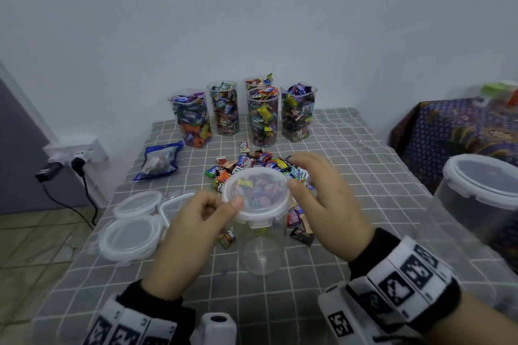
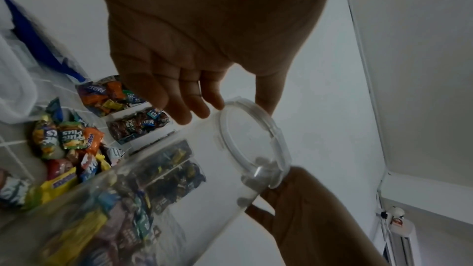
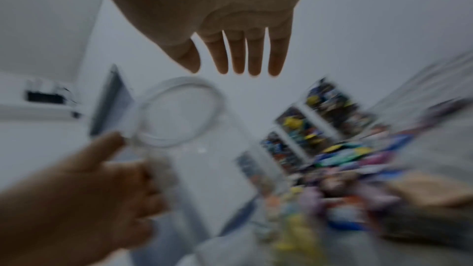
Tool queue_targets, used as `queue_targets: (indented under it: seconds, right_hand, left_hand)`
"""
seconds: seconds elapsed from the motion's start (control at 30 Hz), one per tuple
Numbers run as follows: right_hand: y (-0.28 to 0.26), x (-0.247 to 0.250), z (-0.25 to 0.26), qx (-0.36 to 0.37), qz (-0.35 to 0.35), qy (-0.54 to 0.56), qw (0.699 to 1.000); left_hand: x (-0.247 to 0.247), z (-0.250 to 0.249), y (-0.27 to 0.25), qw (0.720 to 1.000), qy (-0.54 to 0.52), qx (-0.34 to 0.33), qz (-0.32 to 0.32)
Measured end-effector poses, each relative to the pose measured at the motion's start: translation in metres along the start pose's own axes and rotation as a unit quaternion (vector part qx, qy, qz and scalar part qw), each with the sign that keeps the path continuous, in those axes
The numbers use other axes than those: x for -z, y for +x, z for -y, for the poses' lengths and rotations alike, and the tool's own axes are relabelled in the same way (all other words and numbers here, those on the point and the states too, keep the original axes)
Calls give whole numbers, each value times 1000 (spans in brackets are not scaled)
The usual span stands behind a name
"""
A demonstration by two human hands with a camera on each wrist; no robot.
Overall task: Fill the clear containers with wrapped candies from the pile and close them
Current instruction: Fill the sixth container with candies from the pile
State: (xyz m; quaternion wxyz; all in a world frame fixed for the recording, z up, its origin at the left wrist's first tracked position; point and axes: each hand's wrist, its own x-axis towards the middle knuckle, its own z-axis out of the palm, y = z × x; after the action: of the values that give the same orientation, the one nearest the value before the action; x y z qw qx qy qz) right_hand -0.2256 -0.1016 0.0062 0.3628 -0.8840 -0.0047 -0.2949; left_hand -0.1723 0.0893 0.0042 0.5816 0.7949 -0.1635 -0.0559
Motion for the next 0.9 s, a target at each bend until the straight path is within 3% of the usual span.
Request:
queue_targets:
  seconds: [0.17,0.27,0.37,0.47,0.73,0.9]
  right_hand:
    - [34,-3,26,-33,200,-29,979]
    - [44,-1,29,-36,267,-105,957]
    - [45,-3,27,-64,271,-90,956]
    - [47,-5,22,-87,232,-53,967]
    - [50,-2,10,-128,182,-29,975]
    - [50,-1,10,-142,187,-35,971]
  left_hand:
    - [2,1,7,999,-29,-10,-17]
    - [9,4,11,999,-3,-27,-47]
    - [10,4,6,999,1,-22,-46]
    - [3,2,-1,1000,8,-6,-17]
    - [-10,-5,8,991,-129,28,-13]
    - [-14,-4,14,982,-180,53,-34]
